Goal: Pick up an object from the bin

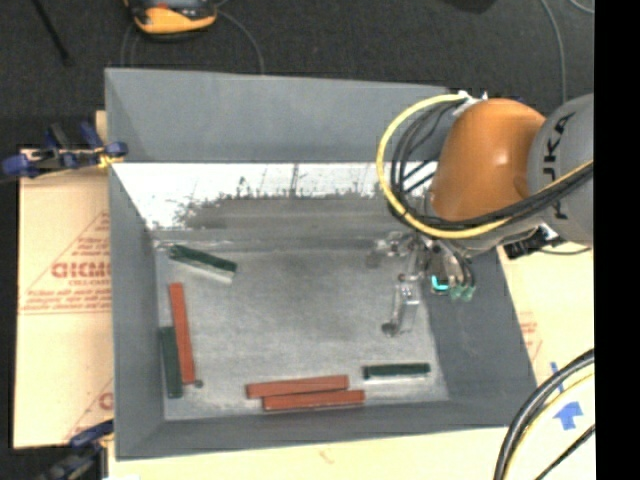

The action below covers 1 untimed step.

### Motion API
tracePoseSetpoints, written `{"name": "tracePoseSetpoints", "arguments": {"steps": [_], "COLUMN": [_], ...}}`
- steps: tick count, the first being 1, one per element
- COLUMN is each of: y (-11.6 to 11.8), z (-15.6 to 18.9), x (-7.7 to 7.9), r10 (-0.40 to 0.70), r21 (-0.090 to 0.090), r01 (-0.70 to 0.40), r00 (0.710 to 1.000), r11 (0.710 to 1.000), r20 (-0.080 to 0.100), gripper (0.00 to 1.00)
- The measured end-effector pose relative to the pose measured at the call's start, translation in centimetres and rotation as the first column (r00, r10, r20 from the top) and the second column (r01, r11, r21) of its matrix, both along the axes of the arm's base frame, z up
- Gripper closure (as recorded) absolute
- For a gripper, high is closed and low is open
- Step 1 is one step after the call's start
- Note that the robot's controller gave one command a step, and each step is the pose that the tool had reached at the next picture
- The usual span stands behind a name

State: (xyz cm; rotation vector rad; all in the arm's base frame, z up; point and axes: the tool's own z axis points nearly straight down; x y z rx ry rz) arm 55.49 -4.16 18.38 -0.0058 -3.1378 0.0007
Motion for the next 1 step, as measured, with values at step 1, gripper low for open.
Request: {"name": "tracePoseSetpoints", "arguments": {"steps": [1], "y": [0.0], "z": [0.46], "x": [0.16], "r10": [0.001], "r21": [-0.001], "r01": [-0.001], "r00": [1.0], "r11": [1.0], "r20": [0.008], "gripper": [0.0]}}
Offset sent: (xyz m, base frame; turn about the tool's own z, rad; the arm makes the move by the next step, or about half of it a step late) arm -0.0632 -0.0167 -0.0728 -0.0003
